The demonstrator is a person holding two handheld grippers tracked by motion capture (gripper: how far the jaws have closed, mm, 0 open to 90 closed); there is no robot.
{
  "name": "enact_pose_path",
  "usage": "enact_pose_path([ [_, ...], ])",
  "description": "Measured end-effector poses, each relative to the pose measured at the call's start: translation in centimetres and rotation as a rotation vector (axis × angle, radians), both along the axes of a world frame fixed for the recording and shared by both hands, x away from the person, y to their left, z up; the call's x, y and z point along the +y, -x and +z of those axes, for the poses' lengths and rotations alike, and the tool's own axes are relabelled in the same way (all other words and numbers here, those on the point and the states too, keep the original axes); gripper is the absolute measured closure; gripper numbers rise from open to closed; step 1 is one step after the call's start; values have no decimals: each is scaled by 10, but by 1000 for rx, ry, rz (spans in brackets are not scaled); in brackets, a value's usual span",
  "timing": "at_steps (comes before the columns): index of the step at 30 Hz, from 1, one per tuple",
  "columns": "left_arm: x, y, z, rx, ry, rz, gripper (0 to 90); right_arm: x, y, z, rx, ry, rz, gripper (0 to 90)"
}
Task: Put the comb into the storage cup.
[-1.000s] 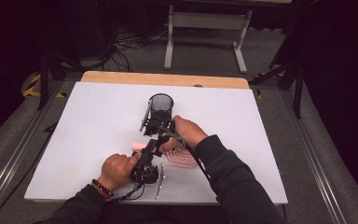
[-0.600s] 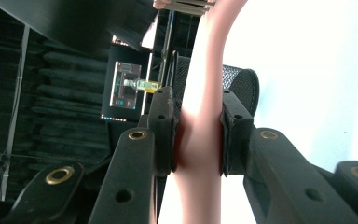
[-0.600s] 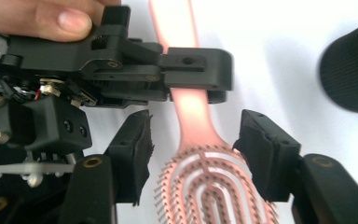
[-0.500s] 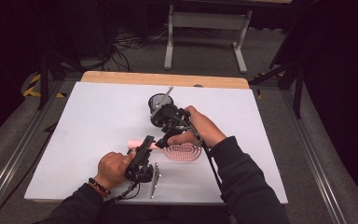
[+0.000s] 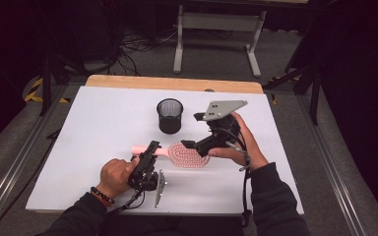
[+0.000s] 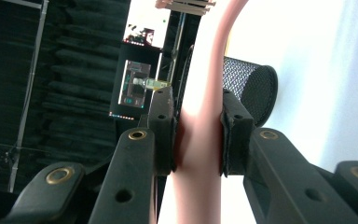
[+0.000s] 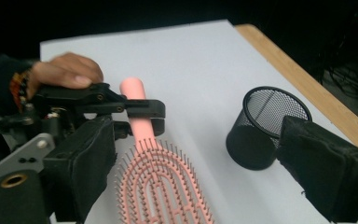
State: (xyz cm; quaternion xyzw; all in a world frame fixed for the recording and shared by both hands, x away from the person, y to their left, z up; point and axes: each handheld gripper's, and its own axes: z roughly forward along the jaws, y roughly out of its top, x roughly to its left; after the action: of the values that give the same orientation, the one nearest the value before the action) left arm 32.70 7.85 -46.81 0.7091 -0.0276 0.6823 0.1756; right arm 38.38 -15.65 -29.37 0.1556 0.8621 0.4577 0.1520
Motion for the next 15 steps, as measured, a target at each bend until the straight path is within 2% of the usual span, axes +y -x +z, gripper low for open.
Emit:
enact_pose_path([
  [1,0,0,0,3,-3,2,715,-4,2,-3,-5,-14,2,108],
  [3,1,0,0,2,3,-2,715,-14,9,-12,-52,-49,-13,101],
  [4,1,0,1,4,7,-5,715,-18,12,-16,-50,-76,-11,94],
  [5,1,0,1,4,7,-5,716,-18,12,-16,-50,-76,-11,94],
  [6,1,-1,1,-2,0,-2,716,-21,14,-20,-45,-96,-8,94],
  [7,2,-1,1,1,9,1,716,-29,22,-32,-71,-130,-13,90],
  [8,2,-1,1,-3,9,3,715,-31,24,-38,-70,-148,-10,86],
  [10,2,-1,1,-6,9,3,716,-33,26,-42,-71,-156,-10,82],
  [11,3,-2,2,-4,14,2,715,-38,30,-53,-88,-174,-12,82],
  [14,5,-1,3,2,26,0,716,-45,33,-65,-84,-238,-12,74],
  [15,5,-1,3,2,26,0,716,-45,33,-65,-84,-238,-12,74],
])
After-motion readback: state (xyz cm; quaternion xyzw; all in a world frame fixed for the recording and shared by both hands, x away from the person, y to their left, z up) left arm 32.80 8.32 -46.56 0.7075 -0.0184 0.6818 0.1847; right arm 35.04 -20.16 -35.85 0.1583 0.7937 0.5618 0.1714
